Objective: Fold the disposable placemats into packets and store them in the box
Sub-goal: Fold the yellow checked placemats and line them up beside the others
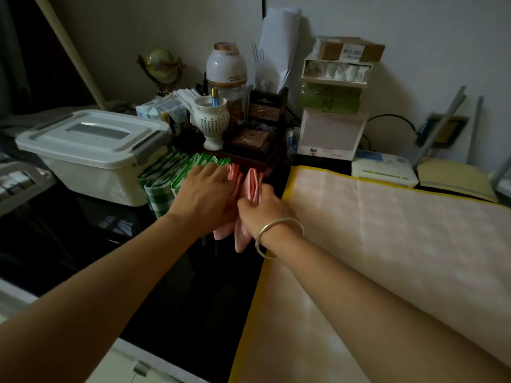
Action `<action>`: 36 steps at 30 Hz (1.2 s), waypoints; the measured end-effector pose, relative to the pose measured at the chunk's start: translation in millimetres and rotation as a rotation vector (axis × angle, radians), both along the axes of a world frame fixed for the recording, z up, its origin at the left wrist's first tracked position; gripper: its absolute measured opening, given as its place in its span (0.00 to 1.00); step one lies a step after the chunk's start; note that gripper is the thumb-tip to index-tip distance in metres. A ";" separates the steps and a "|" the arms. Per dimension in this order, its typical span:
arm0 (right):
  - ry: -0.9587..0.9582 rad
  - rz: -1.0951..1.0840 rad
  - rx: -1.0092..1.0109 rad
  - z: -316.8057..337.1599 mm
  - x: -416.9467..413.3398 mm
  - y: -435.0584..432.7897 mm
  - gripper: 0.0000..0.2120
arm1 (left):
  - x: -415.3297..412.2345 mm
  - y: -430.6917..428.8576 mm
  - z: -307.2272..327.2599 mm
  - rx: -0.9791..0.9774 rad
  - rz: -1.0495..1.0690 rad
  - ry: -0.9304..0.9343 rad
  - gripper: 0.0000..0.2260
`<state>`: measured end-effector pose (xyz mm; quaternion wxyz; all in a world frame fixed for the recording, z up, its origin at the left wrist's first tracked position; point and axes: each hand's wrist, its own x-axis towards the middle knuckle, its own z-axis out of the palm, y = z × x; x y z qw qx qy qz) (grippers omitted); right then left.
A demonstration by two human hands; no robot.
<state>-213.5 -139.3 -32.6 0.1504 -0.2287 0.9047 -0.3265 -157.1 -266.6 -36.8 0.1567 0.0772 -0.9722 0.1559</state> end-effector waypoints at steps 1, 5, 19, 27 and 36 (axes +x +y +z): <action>-0.045 0.009 -0.045 0.3 -4.2 -1.4 0.22 | 1.4 -6.7 -1.8 0.008 -0.006 0.005 0.13; -0.174 -0.099 -0.192 -8.5 -12.6 -17.6 0.22 | 4.9 -18.9 -5.7 0.131 -0.041 0.074 0.16; -0.241 -0.259 -0.572 -32.3 -18.2 -52.8 0.26 | 14.7 -25.8 -20.6 0.282 -0.028 0.222 0.23; -0.299 -0.181 -0.713 -41.6 -14.1 -71.1 0.26 | 23.6 -35.3 -30.0 0.327 -0.082 0.088 0.30; -0.197 -0.161 -0.332 -45.9 -19.0 -65.5 0.30 | 21.1 -31.5 -26.8 0.459 -0.116 0.096 0.32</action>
